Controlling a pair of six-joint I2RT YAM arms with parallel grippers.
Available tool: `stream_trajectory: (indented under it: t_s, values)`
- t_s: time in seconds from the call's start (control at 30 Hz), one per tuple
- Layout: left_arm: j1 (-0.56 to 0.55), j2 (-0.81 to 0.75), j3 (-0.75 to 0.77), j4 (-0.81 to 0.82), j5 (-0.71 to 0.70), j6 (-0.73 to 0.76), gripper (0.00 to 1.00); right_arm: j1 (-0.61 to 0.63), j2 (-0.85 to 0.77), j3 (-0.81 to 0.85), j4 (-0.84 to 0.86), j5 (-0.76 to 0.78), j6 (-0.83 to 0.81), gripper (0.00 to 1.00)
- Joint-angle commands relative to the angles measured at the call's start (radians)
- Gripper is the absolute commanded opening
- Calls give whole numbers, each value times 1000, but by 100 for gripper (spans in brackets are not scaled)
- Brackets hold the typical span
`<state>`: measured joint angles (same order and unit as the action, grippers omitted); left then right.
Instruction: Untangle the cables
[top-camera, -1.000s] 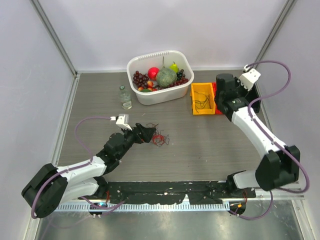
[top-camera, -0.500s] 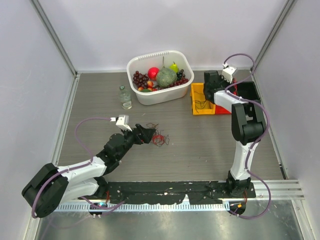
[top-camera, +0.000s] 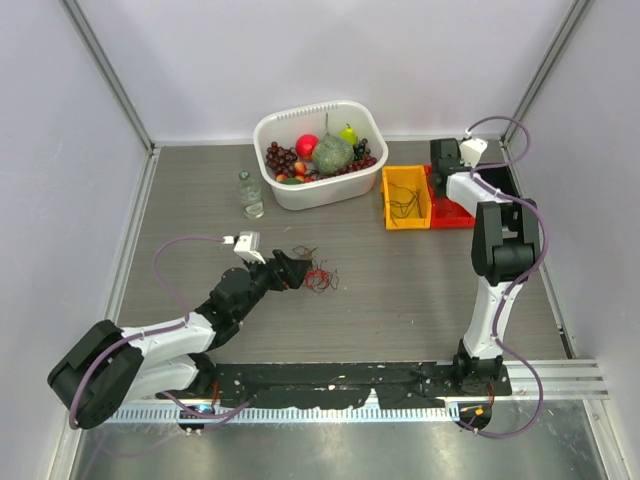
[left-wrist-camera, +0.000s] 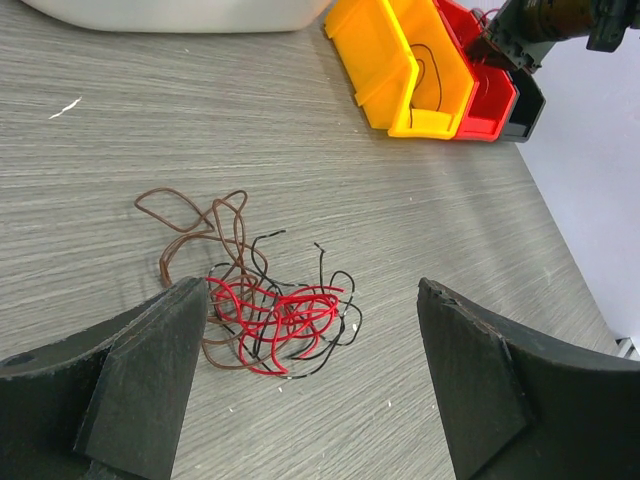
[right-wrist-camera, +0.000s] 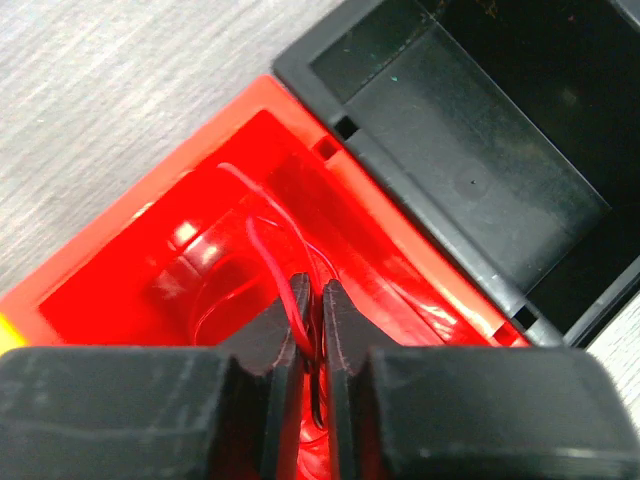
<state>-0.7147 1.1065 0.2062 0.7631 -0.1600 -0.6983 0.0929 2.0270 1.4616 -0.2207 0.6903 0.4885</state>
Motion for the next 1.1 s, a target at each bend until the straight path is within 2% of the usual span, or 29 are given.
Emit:
stream_trajectory:
  t_s: [0.0,0.1,0.23,0.33,0.43,0.57,0.7,0.87,0.97,1.07]
  values:
    - [3,7,16,67,8,19,89,-41,-19,57,-77,-152,85,19]
    - [3,7,18,67,8,19,89,-45,-36,68,-105,-181,78,37]
    - [3,16,22,67,13,20,89,-45,-94,65,-127,-230,58,55]
    - [3,23,24,68,17,20,88,-45,-183,25,-147,-253,59,62]
    - [1,36,22,87,16,19,88,-44,-289,-59,-123,-278,70,65]
    - [3,38,21,96,13,19,88,-21,-470,-267,-91,-258,64,66]
    - [3,7,2,94,-21,13,91,135,-701,-482,7,-248,4,68]
    - [1,-22,-7,75,-56,0,90,347,-754,-638,176,-651,-33,68]
    - [1,5,12,33,-85,-33,86,456,-687,-688,271,-788,-2,67]
    - [3,67,71,-40,-95,-56,79,556,-636,-731,406,-843,57,66]
